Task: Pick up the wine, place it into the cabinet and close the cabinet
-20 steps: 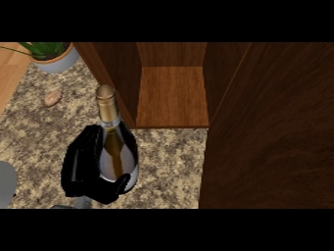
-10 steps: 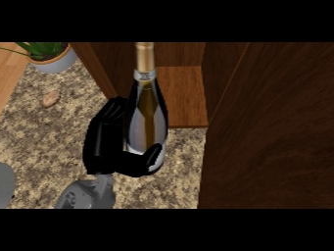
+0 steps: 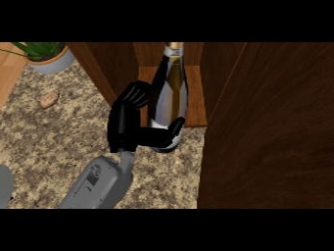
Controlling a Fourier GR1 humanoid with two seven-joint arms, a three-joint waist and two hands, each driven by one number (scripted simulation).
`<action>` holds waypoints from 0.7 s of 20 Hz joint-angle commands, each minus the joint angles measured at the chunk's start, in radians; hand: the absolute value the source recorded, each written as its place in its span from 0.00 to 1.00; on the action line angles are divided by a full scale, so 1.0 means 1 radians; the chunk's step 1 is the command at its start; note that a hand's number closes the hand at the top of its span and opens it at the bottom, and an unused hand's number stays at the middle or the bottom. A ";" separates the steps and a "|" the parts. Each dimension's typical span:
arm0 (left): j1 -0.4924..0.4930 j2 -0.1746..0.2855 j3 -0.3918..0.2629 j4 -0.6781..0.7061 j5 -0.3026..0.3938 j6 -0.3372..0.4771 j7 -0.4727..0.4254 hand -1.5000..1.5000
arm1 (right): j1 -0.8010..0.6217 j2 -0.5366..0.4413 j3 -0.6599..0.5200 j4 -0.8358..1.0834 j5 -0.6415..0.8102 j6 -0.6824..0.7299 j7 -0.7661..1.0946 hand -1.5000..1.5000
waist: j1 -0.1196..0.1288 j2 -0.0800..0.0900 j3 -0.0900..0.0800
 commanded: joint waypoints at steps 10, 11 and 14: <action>-0.117 0.000 -0.060 0.340 0.174 0.034 -0.199 1.00 | 0.087 -0.010 -0.011 -0.228 -0.128 0.014 0.087 0.00 | -0.011 0.002 -0.001; -0.096 0.000 -0.069 0.375 0.195 0.025 -0.250 1.00 | 0.131 -0.013 0.023 -0.248 -0.110 0.030 0.065 0.00 | -0.024 0.002 -0.001; -0.057 0.000 -0.090 0.344 0.207 0.019 -0.263 1.00 | 0.085 -0.002 -0.042 -0.163 -0.127 0.031 0.027 0.00 | 0.007 0.000 0.000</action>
